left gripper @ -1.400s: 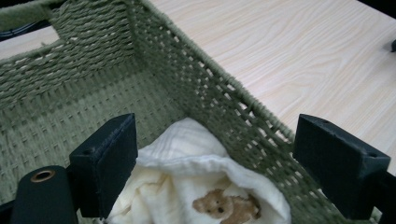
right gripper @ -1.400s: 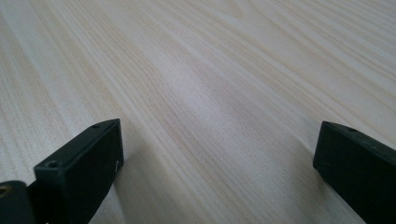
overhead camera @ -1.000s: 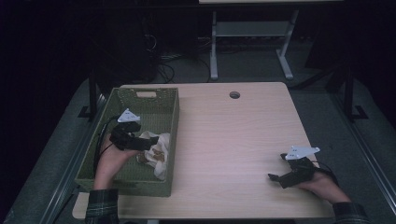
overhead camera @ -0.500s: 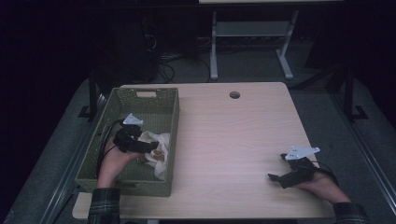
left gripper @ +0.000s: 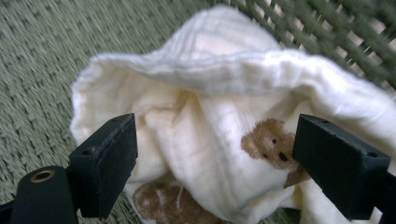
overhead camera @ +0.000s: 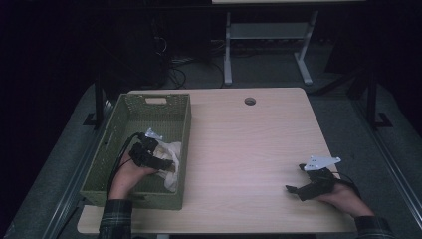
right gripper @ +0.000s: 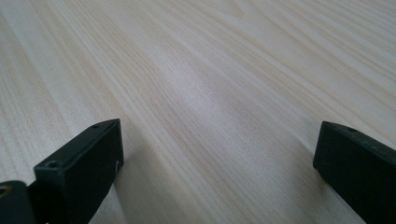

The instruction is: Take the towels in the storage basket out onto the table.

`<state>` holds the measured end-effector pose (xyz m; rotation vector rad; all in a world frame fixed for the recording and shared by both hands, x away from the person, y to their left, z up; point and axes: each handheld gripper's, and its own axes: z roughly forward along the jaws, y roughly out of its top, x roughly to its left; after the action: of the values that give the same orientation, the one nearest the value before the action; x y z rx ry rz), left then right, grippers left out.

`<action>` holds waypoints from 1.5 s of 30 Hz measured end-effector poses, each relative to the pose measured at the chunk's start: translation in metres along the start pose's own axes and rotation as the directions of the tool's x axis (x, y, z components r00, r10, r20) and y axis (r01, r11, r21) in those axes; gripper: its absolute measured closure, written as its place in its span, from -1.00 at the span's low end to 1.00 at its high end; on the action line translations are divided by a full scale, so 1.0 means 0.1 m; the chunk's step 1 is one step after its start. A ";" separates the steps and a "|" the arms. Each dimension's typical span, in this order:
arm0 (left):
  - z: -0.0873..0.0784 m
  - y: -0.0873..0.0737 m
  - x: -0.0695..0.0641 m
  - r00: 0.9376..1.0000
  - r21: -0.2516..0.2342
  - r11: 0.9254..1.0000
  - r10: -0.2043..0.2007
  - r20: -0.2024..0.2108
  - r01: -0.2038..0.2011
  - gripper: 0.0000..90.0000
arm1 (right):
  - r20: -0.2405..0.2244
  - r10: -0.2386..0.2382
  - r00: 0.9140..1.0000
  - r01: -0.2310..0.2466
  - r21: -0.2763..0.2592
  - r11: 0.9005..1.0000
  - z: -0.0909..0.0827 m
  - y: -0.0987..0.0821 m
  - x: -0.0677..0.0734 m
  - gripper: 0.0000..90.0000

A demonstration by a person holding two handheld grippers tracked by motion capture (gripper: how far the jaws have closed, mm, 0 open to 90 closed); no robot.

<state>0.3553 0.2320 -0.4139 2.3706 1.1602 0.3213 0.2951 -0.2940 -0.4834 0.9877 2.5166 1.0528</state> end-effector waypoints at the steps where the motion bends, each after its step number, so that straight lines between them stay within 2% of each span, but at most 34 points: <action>1: 0.02 0.00 -0.01 1.000 0.007 1.000 0.000 0.008 0.000 -0.70 | 0.000 0.000 1.000 0.000 0.000 1.000 0.00 0.00 0.00 -0.98; 7: 0.10 -0.01 -0.02 1.000 0.055 0.998 -0.023 0.018 0.022 -0.70 | 0.000 0.001 1.000 -0.001 0.001 1.000 0.00 0.00 0.00 -0.98; 13: 0.18 -0.04 -0.01 1.000 0.097 0.995 -0.024 0.015 0.023 -0.70 | 0.000 0.001 1.000 -0.001 0.001 1.000 0.00 0.00 0.00 -0.97; 22: 0.23 -0.06 0.01 0.999 0.123 0.992 -0.021 0.029 0.018 -0.70 | -0.001 0.001 1.000 -0.001 0.001 1.000 0.00 0.00 0.00 -0.97; 26: 0.22 -0.06 0.02 0.998 0.151 0.988 -0.042 0.037 0.036 -0.68 | -0.001 0.001 1.000 -0.001 0.001 1.000 0.00 0.00 0.00 -0.97; 31: 0.17 -0.05 0.01 0.998 0.176 0.983 -0.060 0.030 0.054 -0.22 | 0.000 0.001 1.000 -0.001 0.001 1.000 0.00 0.00 0.00 -0.97; 34: 0.14 -0.04 0.01 0.995 0.187 0.980 -0.081 0.061 0.068 0.25 | -0.001 0.002 1.000 -0.002 0.001 1.000 0.00 0.00 0.00 -0.97; 37: 0.12 -0.03 0.00 0.993 0.195 0.979 -0.075 0.091 0.056 0.61 | 0.000 0.001 1.000 -0.001 0.001 1.000 0.00 0.00 0.00 -0.98; 38: 0.10 -0.03 0.01 0.993 0.200 0.978 -0.070 0.095 0.050 0.65 | 0.000 0.000 1.000 0.000 0.000 1.000 0.00 0.00 0.00 -0.97; 40: 0.06 -0.03 0.04 0.991 0.190 0.980 -0.087 0.103 0.066 0.69 | 0.000 0.001 1.000 -0.001 0.001 1.000 0.00 0.00 0.00 -0.97; 45: -0.07 -0.03 0.11 0.986 0.099 0.988 -0.126 0.106 0.116 0.72 | 0.000 0.000 1.000 0.000 0.000 1.000 0.00 0.00 0.00 -0.97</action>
<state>0.3572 0.2441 -0.4095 2.3504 1.2838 0.0936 0.2951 -0.2940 -0.4833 0.9876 2.5169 1.0528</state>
